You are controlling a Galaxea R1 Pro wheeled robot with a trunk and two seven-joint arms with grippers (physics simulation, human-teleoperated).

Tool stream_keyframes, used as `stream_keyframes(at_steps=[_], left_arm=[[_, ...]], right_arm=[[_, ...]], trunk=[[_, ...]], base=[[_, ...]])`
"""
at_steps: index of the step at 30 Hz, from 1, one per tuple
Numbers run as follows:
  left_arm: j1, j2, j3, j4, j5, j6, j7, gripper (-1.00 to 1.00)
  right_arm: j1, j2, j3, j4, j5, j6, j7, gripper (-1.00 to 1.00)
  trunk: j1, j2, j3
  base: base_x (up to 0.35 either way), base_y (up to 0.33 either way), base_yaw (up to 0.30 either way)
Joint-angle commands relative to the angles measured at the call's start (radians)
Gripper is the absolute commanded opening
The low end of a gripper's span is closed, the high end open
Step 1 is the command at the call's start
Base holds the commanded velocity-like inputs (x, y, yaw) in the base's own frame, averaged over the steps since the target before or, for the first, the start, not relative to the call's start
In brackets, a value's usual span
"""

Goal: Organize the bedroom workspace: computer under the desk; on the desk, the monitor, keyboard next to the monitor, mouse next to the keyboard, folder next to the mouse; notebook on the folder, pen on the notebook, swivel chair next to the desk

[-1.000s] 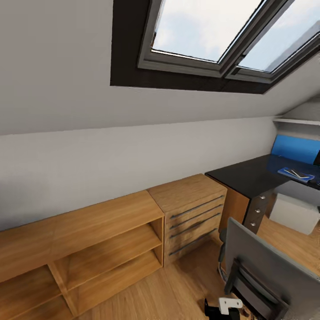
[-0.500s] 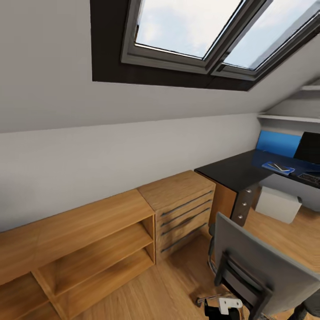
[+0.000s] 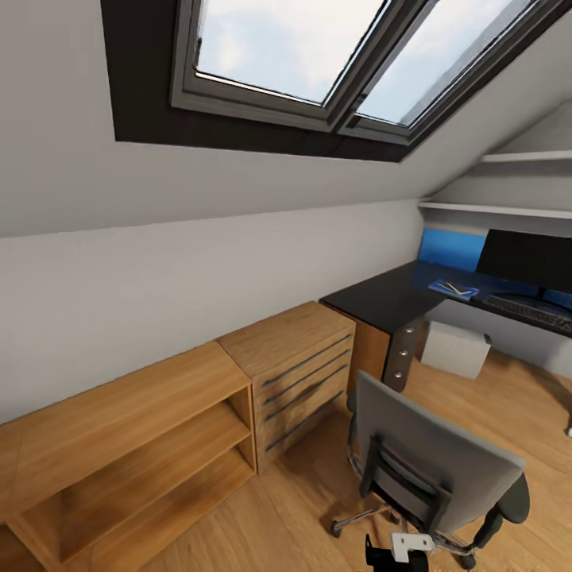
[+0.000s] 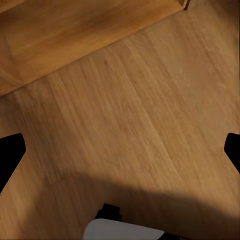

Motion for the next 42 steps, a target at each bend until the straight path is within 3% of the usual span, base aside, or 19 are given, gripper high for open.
stream_keyframes(at_steps=[1, 15, 42], left_arm=[[-0.001, 0.001, -0.007, -0.001, 0.01, -0.001, 0.008, 1.0], [-0.001, 0.001, -0.007, -0.001, 0.011, -0.002, 0.008, 1.0], [-0.001, 0.0, -0.007, -0.001, 0.009, -0.003, 0.008, 1.0]], right_arm=[[-0.001, 0.001, 0.009, 0.002, -0.005, -0.003, -0.005, 1.0], [-0.001, 0.002, 0.009, 0.002, -0.005, -0.003, -0.005, 1.0], [-0.001, 0.003, 0.01, 0.002, -0.004, -0.003, -0.005, 1.0]], trunk=[[0.0, -0.002, -0.002], [0.0, -0.002, -0.002], [0.0, -0.002, -0.002]], base=[[0.0, 0.238, -0.28], [0.06, 0.268, -0.28], [0.011, 0.044, -0.281]])
